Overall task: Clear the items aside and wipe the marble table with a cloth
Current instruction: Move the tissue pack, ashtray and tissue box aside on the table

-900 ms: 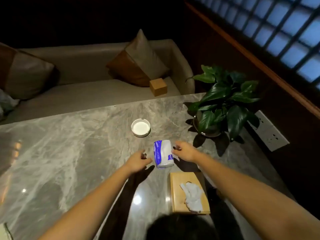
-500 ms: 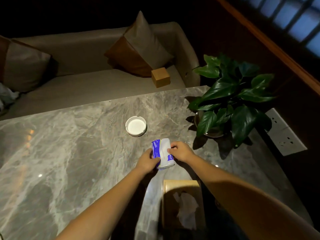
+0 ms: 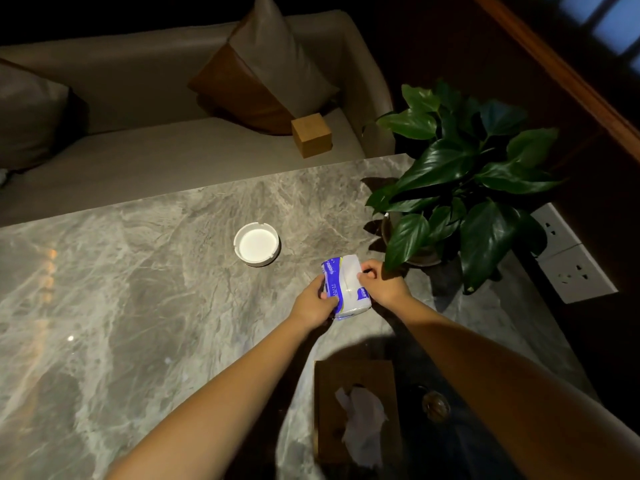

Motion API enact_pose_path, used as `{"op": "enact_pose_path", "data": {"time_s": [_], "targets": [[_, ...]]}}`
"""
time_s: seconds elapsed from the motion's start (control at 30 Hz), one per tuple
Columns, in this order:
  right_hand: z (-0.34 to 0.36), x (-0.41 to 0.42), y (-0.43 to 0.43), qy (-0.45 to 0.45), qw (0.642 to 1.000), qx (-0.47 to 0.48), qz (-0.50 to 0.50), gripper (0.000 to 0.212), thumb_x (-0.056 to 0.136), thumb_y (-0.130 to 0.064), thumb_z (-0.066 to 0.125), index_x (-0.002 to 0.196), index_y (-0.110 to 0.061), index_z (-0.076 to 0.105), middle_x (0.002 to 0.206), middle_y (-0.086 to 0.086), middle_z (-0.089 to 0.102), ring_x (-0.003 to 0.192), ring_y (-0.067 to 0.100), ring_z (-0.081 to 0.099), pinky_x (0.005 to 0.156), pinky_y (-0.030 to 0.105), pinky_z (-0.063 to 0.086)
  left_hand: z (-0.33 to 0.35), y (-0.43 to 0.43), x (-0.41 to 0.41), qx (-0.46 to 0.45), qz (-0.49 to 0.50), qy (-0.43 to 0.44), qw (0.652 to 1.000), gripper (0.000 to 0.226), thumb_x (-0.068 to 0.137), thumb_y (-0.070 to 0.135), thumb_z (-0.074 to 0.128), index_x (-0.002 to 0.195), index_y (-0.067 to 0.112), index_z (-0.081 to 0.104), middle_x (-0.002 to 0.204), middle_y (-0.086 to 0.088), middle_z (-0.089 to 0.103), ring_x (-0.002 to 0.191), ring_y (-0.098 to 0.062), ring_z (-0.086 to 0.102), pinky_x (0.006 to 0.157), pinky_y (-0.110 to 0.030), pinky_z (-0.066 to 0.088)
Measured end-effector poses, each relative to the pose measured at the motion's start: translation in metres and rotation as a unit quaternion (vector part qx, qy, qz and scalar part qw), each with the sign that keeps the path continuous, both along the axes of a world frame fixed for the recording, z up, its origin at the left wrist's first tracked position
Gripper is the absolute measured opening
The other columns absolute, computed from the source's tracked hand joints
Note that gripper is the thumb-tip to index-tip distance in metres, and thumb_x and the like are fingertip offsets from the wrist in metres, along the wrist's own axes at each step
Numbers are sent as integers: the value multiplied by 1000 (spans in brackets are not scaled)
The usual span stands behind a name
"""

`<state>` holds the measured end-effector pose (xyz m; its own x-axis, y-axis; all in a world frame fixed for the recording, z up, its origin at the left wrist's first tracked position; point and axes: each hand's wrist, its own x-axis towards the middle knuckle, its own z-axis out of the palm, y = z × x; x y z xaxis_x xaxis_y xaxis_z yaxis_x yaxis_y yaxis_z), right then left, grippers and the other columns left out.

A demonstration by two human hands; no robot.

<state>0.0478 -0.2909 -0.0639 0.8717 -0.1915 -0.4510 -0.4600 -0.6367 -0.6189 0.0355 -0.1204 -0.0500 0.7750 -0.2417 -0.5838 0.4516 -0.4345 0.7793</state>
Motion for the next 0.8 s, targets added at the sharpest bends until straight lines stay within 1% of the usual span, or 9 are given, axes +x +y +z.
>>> {"op": "enact_pose_path", "data": {"time_s": [0.07,0.17,0.23,0.33,0.43,0.53,0.63,0.7,0.8], "targets": [[3,-1,3,13,1000,5,-12,5,90,-22,57,93,-21,61,72,-7,56,81,22,62,82,42,54,-2,3,0,-10,9,10,1000,48,91,13,53,138,18,43,104,-11,67,89,-25,65,70,-27,49],[11,1,12,-44,997,-20,-61,12,90,-26,55,98,-21,62,88,0,62,86,23,62,82,39,52,-2,19,0,-21,85,42,995,44,93,9,49,137,9,41,77,-3,61,67,-14,60,50,-13,43],[19,9,21,-129,990,-25,-56,16,90,-16,54,103,-14,64,92,4,61,88,22,58,83,34,47,0,37,6,-36,169,64,983,41,94,7,47,134,6,40,75,-2,58,63,-12,58,45,-13,42],[26,34,44,-193,981,-11,14,24,90,-6,53,111,-7,65,106,9,65,99,24,59,87,32,46,-1,72,26,-34,276,64,958,33,95,8,46,127,3,43,79,-4,58,52,-8,61,44,-15,44],[27,58,74,-187,978,-13,94,32,91,-13,53,121,-15,61,121,5,62,107,21,59,92,39,49,1,99,51,-11,323,41,946,37,94,12,48,129,1,43,90,-5,57,64,-11,61,54,-20,45],[22,76,100,-146,980,38,132,37,94,-13,52,130,-14,56,132,6,56,116,19,57,98,36,47,8,109,74,-24,338,30,940,40,95,11,48,133,8,37,93,-3,53,69,-14,56,64,-27,45],[11,92,116,-118,982,51,140,42,95,-17,52,137,-13,50,138,8,53,123,22,55,102,41,46,7,112,89,-7,306,25,952,31,95,11,47,126,8,46,106,-8,51,75,-20,55,64,-27,46],[4,100,122,-95,985,53,137,45,95,-21,52,139,-14,47,138,9,54,124,26,54,101,46,46,3,112,93,12,275,16,961,31,95,12,47,125,9,51,107,-7,54,86,-24,56,66,-29,47],[-2,108,126,-85,985,52,141,40,94,-20,52,133,-19,53,121,8,65,109,29,60,90,46,52,-3,107,99,20,260,-9,965,33,94,9,46,126,12,53,104,-6,56,90,-24,56,71,-33,50]]}}
